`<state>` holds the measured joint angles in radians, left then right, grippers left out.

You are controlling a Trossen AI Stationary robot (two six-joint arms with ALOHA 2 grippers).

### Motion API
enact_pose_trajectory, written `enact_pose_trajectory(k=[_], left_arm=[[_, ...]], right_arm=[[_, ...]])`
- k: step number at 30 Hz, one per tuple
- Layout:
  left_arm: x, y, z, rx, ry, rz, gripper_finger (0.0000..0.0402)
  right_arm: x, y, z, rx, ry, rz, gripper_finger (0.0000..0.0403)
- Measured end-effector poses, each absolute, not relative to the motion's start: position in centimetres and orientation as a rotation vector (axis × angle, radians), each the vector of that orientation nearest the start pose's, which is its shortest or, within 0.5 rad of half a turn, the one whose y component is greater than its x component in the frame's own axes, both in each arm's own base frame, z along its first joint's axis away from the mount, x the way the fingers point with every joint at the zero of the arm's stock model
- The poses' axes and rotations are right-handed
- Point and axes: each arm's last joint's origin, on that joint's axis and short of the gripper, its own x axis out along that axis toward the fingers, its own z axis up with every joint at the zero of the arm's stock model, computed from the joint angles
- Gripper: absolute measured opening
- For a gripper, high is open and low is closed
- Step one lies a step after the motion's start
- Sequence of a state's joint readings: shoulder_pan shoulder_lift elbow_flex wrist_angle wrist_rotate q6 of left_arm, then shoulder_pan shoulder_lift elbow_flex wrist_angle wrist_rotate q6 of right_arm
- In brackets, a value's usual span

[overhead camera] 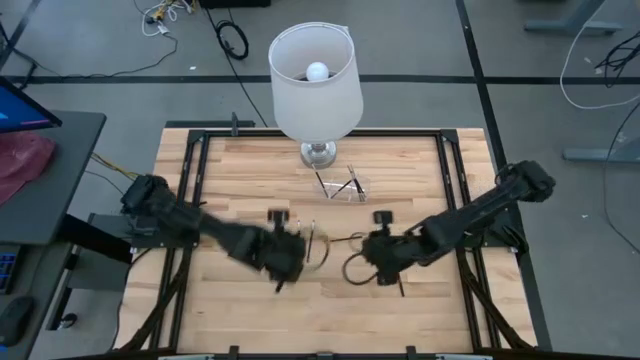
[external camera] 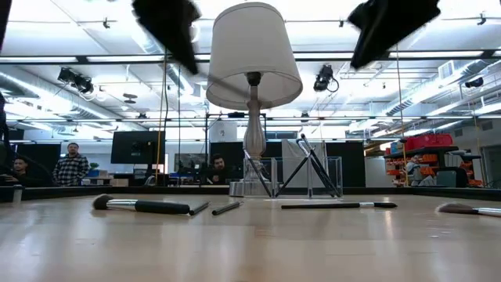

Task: Put items in baskets/containers
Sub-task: Put the black eyeshadow brush into the transparent organizer

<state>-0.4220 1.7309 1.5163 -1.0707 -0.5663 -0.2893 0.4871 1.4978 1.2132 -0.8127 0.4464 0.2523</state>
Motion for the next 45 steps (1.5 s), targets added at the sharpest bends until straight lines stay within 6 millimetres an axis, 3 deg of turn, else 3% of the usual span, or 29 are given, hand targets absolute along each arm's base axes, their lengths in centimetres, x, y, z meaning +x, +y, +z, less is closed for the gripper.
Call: enact_pose_trajectory(k=[3, 7, 13, 18, 23, 30, 40, 45], left_arm=[[32.8, -8.4, 30.8, 0.391, 1.132, 0.329, 0.0021], [33.8, -3.2, 32.8, 0.436, 1.166, 0.371, 0.0021], [34.2, 2.7, 32.8, 0.462, 1.247, 0.335, 0.0021], [35.0, 5.2, 31.9, 0.525, 1.282, 0.251, 0.0021], [36.8, 6.5, 29.6, 0.602, 1.326, 0.176, 0.0021], [38.7, 6.6, 26.7, 0.772, 1.409, 0.125, 0.002], [39.0, 4.7, 26.4, 0.893, 1.425, 0.101, 0.002], [39.2, 3.2, 27.2, 1.031, 1.434, 0.23, 0.002]], right_arm=[[24.8, 12.8, 28.1, -0.268, 0.862, -0.135, 0.0073], [22.5, 12.5, 26.6, -0.233, 0.726, -0.096, 0.0073], [20.3, 9.7, 22.3, -0.225, 0.539, -0.056, 0.0073], [19.2, 6.3, 19.9, -0.097, 0.43, -0.043, 0.0073], [18.3, 3.9, 18.1, -0.017, 0.289, -0.07, 0.0072], [18.0, 3.0, 17.3, 0.036, 0.263, -0.051, 0.0075], [18.0, 3.1, 17.3, 0.04, 0.263, -0.024, 0.0076], [18.0, 3.1, 17.3, 0.038, 0.263, -0.024, 0.0077]])
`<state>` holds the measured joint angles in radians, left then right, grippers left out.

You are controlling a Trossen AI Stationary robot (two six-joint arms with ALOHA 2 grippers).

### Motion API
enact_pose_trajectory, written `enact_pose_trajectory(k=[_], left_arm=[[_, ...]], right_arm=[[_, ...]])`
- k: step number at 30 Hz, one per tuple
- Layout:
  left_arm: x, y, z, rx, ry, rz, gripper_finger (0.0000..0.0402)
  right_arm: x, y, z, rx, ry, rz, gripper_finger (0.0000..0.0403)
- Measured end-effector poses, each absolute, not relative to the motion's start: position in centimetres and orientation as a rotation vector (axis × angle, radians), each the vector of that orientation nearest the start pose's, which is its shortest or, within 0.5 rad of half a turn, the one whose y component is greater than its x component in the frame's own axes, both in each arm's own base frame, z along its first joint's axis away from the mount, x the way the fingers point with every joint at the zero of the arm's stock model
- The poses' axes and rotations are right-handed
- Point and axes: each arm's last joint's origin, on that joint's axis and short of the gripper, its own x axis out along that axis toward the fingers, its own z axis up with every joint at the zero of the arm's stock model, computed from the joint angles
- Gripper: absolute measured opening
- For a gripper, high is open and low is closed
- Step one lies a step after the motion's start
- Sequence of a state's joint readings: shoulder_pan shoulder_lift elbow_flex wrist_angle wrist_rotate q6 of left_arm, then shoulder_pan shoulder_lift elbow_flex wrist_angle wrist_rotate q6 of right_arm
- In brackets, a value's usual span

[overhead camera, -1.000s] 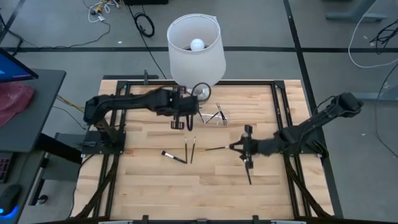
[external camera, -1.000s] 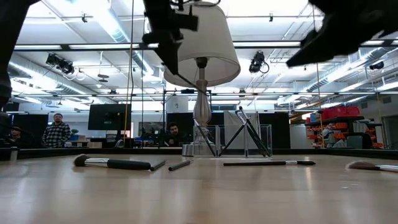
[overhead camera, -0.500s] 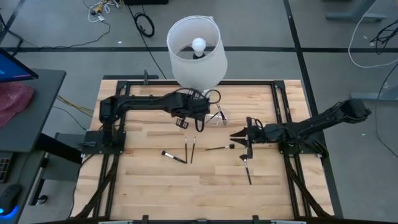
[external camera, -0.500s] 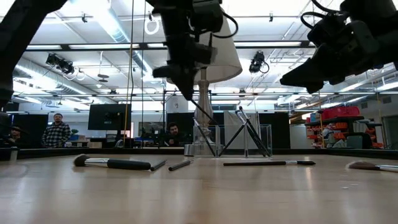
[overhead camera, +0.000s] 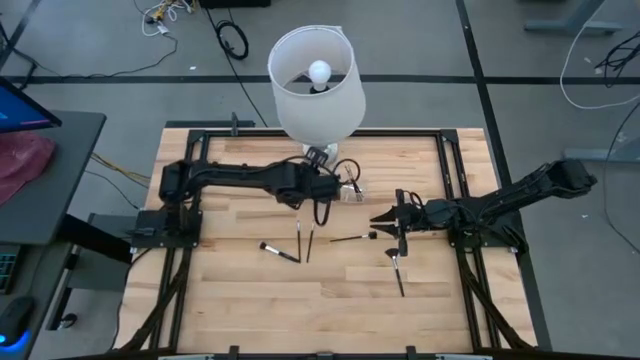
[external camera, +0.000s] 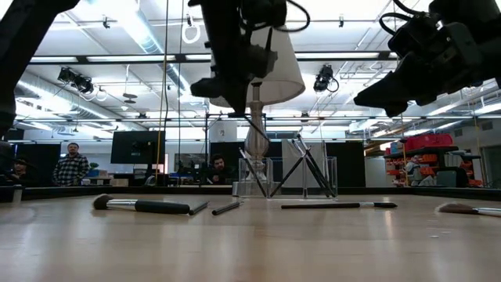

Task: Put items in baskets/containers
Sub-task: Put the black eyeshadow brush into the transparent organizer

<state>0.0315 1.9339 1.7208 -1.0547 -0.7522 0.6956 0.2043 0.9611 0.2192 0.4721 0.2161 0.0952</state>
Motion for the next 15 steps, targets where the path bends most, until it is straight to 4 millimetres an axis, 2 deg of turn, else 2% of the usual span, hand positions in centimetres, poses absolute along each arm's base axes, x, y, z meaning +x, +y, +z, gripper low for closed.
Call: enact_pose_trajectory(k=[3, 7, 12, 15], left_arm=[[39.1, 1.9, 28.0, 1.075, 1.421, 0.255, 0.002], [38.8, 0.1, 28.7, 1.038, 1.407, 0.259, 0.002], [37.7, -1.2, 28.2, 0.988, 1.45, 0.315, 0.002], [37.3, -1.7, 26.8, 1.062, 1.485, 0.353, 0.002]], right_arm=[[18.0, 3.1, 17.3, 0.036, 0.262, -0.024, 0.0077], [18.0, 3.1, 17.3, 0.037, 0.26, -0.023, 0.0077], [18.0, 3.2, 17.3, 0.045, 0.26, 0.0, 0.0077], [18.0, 3.3, 17.4, 0.052, 0.251, 0.035, 0.0077]])
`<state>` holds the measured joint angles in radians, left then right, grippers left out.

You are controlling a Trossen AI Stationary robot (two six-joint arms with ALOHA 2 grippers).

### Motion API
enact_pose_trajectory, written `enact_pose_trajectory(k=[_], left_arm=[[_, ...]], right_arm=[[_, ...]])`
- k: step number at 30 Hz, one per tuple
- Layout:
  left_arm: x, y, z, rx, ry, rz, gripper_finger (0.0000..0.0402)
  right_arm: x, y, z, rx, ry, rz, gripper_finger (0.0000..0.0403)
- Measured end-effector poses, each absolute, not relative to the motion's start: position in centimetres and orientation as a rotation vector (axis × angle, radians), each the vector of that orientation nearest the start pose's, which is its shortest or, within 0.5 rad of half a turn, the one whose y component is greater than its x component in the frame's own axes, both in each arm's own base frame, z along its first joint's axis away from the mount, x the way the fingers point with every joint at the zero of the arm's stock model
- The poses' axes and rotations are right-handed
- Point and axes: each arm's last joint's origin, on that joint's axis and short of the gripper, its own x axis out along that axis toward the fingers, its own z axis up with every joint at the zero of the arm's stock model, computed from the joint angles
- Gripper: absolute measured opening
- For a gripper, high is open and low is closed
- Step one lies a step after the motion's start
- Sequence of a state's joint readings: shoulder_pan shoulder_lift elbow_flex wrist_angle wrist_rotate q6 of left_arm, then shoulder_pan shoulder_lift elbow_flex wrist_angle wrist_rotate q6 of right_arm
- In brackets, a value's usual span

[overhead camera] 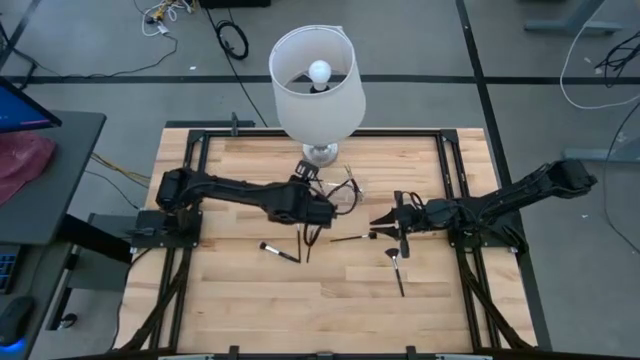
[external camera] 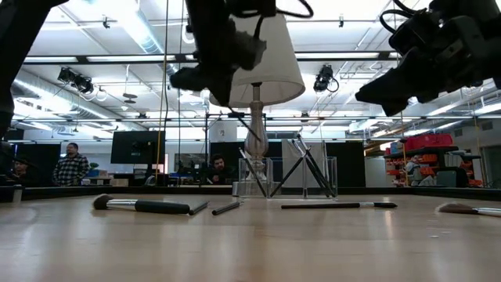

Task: Put items in baskets/containers
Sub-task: Put the black eyeshadow brush into the transparent organizer

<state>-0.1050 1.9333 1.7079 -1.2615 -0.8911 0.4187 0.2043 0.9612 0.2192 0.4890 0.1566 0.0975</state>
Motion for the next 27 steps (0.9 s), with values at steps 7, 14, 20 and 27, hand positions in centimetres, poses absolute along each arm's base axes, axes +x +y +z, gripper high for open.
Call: enact_pose_trajectory(k=[7, 14, 20, 27], left_arm=[[36.3, -1.7, 23.0, 1.149, 1.547, 0.387, 0.002], [36.6, -2.4, 21.8, 1.293, 1.518, 0.353, 0.002], [37.9, -2.3, 22.0, 1.427, 1.483, 0.259, 0.002], [38.3, -0.2, 22.2, 1.567, 1.566, 0.208, 0.002]], right_arm=[[18.1, 3.3, 17.7, 0.058, 0.223, 0.054, 0.0077], [18.2, 3.4, 18.0, 0.01, 0.196, 0.061, 0.0077], [18.2, 3.4, 18.1, -0.042, 0.18, 0.066, 0.0077], [18.3, 3.4, 18.6, -0.063, 0.132, 0.068, 0.0077]])
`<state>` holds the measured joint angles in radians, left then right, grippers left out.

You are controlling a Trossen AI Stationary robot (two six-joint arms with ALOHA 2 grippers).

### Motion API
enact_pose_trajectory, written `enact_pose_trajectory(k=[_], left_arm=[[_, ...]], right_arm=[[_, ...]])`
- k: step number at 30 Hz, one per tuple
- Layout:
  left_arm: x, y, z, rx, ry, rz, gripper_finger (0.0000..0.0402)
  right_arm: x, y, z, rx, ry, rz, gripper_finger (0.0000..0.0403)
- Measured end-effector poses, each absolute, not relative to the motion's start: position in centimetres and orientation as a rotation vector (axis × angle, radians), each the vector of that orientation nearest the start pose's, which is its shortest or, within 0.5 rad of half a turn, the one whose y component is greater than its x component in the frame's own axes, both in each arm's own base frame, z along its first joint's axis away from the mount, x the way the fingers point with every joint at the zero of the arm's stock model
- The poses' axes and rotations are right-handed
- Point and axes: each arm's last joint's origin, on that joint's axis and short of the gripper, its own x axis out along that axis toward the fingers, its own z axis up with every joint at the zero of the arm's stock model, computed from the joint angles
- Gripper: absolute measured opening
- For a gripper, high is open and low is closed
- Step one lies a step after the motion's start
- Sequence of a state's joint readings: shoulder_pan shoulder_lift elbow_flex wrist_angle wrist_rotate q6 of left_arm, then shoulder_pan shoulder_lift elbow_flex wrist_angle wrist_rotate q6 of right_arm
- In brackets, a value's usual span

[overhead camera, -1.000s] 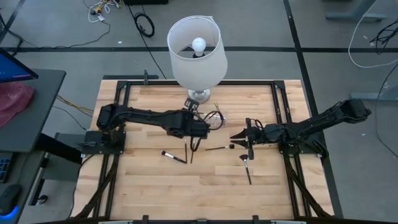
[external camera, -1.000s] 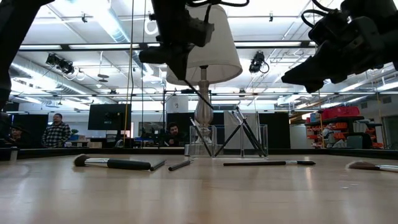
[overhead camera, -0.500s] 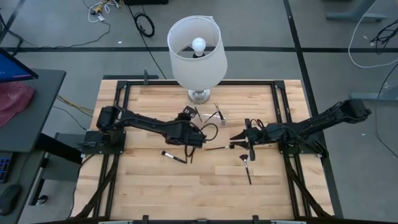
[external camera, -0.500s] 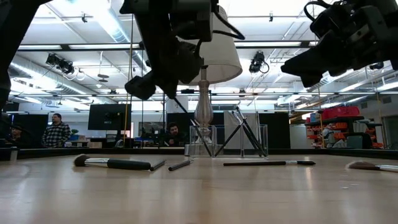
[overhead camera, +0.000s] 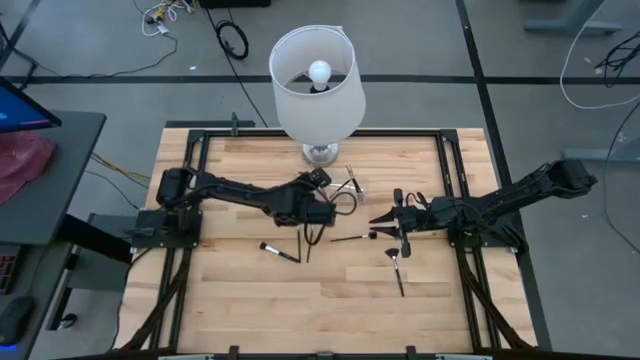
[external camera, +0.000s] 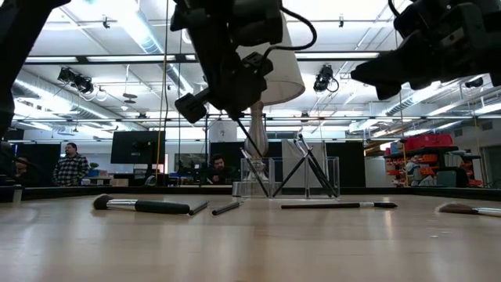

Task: Put items in baskets/containers
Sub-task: Put the black eyeshadow brush into the transparent organizer

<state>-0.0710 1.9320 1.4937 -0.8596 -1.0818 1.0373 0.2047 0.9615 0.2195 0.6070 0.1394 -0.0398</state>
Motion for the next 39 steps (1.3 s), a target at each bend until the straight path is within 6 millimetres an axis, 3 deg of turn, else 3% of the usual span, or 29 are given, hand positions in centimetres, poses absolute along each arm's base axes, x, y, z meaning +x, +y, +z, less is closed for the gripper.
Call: enact_pose_trajectory(k=[7, 11, 17, 23, 28, 31, 34, 36, 39], left_arm=[[38.4, 0.8, 22.0, 1.611, 1.591, -0.027, 0.002], [38.9, 0.6, 22.0, 1.582, 1.526, -0.035, 0.0024], [39.5, 0.5, 21.9, 1.493, 1.42, -0.114, 0.007], [39.5, 0.9, 22.1, 1.41, 1.43, 0.092, 0.0132], [39.2, -1.6, 22.6, 1.341, 1.355, 0.402, 0.0153], [38.4, -4.2, 23.6, 1.336, 1.271, 0.532, 0.0154], [36.2, -6.8, 25.7, 1.272, 1.164, 0.621, 0.015], [33.9, -7.9, 27.3, 1.143, 1.09, 0.663, 0.0147], [30.5, -8.6, 29.7, 0.797, 1.017, 0.68, 0.0141]], right_arm=[[18.3, 3.4, 18.6, -0.073, 0.13, 0.068, 0.0077], [18.3, 3.4, 18.6, -0.073, 0.131, 0.068, 0.0077], [18.3, 3.4, 18.6, -0.074, 0.131, 0.068, 0.0077], [18.3, 3.4, 18.6, -0.073, 0.132, 0.068, 0.0077], [18.3, 3.4, 18.6, -0.051, 0.132, 0.067, 0.0077], [18.3, 3.4, 18.6, -0.027, 0.133, 0.065, 0.0077], [18.3, 3.4, 18.6, -0.001, 0.133, 0.064, 0.0077], [18.3, 3.4, 18.6, 0.009, 0.132, 0.064, 0.0077], [18.3, 3.4, 18.7, 0.016, 0.127, 0.064, 0.0077]])
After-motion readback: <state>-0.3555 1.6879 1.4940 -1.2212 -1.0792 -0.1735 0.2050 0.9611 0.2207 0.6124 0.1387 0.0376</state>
